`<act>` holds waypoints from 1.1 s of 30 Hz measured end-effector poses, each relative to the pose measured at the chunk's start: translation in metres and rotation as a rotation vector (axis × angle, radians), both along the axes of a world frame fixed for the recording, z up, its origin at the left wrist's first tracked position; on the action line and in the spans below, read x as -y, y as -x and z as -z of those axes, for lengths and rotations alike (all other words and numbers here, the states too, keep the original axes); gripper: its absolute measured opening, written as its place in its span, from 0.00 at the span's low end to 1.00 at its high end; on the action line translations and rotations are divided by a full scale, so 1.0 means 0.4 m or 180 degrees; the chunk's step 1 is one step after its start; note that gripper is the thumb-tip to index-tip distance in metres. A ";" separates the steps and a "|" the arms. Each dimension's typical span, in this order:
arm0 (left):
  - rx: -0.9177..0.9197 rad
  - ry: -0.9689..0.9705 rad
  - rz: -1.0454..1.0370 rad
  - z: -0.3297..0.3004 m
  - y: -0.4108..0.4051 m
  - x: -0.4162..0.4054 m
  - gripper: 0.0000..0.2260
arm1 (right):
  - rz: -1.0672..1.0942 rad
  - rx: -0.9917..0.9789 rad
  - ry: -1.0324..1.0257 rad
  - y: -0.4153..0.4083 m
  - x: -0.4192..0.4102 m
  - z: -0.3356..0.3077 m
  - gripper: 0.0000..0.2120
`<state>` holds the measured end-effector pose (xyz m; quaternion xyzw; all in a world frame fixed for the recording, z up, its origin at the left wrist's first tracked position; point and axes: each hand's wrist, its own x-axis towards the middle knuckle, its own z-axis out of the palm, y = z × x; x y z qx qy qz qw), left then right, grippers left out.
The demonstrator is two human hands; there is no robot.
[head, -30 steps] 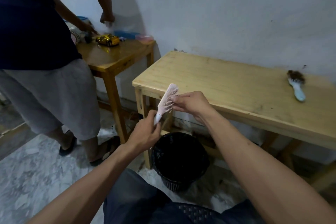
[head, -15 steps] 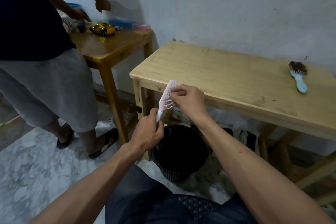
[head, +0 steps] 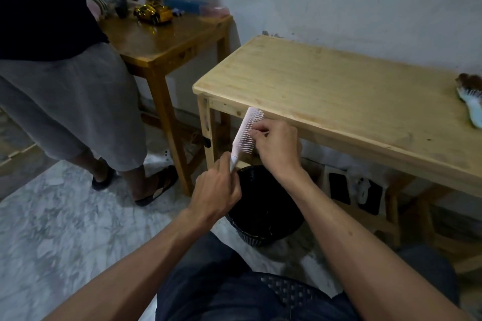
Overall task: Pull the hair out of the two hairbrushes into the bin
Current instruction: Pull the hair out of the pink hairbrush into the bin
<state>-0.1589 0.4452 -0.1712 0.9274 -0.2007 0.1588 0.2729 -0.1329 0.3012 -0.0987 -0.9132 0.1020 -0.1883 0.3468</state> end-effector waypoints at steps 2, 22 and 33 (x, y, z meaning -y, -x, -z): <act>0.0013 0.0134 -0.0039 -0.003 0.000 0.008 0.12 | 0.0063 0.0018 0.0008 -0.004 -0.011 0.005 0.08; -0.0290 0.0675 -0.0185 0.044 -0.014 -0.064 0.12 | -0.0435 -0.0198 -0.1086 0.004 0.015 0.087 0.06; -0.0304 0.0257 0.0033 0.082 -0.017 -0.090 0.13 | 0.0027 -0.1257 -0.0816 -0.009 0.086 0.171 0.16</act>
